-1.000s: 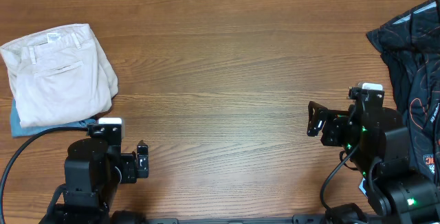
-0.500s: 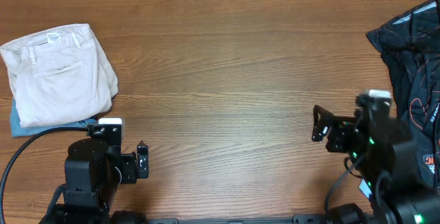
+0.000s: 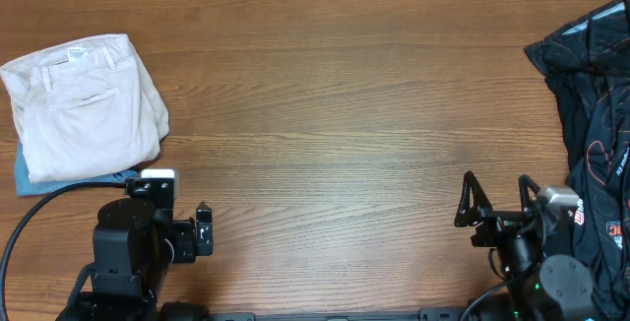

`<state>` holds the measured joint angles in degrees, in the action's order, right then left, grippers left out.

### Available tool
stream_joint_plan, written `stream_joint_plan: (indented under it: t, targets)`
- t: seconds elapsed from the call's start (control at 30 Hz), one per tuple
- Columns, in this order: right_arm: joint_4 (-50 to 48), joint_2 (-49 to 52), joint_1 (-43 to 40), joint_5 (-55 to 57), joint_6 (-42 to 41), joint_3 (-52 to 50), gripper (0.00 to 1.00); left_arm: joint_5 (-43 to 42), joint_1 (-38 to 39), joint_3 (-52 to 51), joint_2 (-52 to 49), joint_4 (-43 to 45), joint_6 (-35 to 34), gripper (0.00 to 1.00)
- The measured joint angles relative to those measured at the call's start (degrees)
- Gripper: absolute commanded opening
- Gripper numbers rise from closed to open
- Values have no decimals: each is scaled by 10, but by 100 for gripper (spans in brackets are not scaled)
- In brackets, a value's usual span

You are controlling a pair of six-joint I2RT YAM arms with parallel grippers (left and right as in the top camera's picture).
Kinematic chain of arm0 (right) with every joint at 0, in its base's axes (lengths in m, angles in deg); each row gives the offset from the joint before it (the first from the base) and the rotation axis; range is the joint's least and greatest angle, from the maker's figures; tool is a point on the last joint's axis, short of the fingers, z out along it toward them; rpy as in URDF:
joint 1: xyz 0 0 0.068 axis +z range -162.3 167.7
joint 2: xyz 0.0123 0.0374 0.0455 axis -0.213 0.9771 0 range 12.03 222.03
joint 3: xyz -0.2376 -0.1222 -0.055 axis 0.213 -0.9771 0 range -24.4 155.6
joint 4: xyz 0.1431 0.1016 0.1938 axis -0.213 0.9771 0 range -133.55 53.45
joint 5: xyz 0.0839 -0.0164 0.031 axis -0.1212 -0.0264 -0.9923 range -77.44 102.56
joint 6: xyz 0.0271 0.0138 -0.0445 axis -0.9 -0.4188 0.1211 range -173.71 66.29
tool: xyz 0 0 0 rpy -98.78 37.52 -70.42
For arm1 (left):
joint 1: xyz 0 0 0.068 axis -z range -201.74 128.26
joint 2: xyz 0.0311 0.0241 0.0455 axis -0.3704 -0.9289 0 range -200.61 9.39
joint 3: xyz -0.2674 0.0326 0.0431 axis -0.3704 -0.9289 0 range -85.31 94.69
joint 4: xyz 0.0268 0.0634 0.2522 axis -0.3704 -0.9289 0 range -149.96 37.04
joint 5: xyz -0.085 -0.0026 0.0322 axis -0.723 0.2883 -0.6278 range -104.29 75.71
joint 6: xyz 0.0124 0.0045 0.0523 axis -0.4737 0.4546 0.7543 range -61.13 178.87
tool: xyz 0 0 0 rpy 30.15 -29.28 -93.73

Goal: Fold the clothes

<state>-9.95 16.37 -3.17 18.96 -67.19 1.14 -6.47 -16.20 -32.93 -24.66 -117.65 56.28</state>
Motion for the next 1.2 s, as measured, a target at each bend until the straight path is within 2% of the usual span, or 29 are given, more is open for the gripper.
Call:
stream_joint_plan:
  t: [0.1, 0.47, 0.8, 1.03, 1.2]
  targets:
    - [-44, -33, 0, -2, 2, -42, 100, 0, 0, 0, 0, 0, 0, 100]
    - [-221, -35, -1, -11, 97, -123, 100, 0, 0, 0, 0, 0, 0, 100]
    - [-368, -35, -1, -11, 124, -230, 100, 0, 0, 0, 0, 0, 0, 100]
    - [-288, -35, -13, -21, 135, -245, 100, 0, 0, 0, 0, 0, 0, 100]
    - [-285, -35, -21, -34, 137, -245, 100, 0, 0, 0, 0, 0, 0, 100]
